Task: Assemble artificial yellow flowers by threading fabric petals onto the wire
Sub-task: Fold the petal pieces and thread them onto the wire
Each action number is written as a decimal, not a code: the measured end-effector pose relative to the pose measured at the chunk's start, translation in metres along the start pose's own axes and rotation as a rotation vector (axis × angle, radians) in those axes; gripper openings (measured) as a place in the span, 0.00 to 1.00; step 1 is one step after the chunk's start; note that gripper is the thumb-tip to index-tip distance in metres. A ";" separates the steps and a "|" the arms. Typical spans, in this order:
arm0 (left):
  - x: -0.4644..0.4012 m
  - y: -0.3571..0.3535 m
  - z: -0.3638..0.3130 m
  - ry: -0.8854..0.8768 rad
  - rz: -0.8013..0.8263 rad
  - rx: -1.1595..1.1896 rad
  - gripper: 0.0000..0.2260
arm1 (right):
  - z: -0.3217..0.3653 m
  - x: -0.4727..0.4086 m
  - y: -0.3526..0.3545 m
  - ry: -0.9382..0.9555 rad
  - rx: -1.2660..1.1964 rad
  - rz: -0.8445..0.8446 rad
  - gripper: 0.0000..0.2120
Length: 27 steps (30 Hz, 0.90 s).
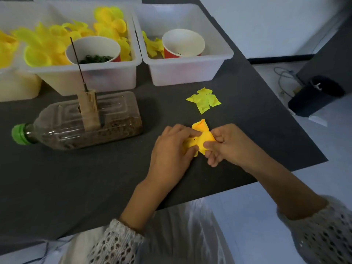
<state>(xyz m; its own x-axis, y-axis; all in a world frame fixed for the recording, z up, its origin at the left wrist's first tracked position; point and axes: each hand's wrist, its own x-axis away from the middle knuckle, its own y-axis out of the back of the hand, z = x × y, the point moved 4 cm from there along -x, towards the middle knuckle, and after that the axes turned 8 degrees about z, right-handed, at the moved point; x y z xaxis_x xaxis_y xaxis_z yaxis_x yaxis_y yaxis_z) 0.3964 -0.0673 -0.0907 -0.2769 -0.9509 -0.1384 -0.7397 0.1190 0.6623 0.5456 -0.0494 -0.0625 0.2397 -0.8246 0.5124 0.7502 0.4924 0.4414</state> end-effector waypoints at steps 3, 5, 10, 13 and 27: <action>0.001 0.000 0.002 -0.002 -0.026 -0.014 0.16 | -0.001 -0.001 -0.001 0.036 0.059 -0.026 0.07; 0.001 0.000 0.003 -0.005 -0.033 -0.011 0.14 | -0.002 -0.002 -0.003 0.068 0.092 -0.056 0.08; -0.001 -0.002 0.003 0.008 -0.048 0.007 0.12 | -0.007 -0.005 -0.004 0.103 0.199 -0.133 0.10; -0.002 -0.003 0.003 0.021 -0.065 0.006 0.11 | -0.009 -0.006 -0.004 0.120 0.263 -0.167 0.12; -0.001 -0.001 0.001 0.034 -0.075 0.018 0.10 | -0.004 -0.009 -0.002 0.256 0.440 -0.285 0.18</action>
<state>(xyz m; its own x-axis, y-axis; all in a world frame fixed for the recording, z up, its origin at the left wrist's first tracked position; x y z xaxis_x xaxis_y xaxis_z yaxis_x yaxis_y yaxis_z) 0.3965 -0.0660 -0.0918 -0.1992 -0.9665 -0.1617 -0.7685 0.0517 0.6378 0.5441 -0.0440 -0.0712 0.2482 -0.9556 0.1585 0.4937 0.2656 0.8281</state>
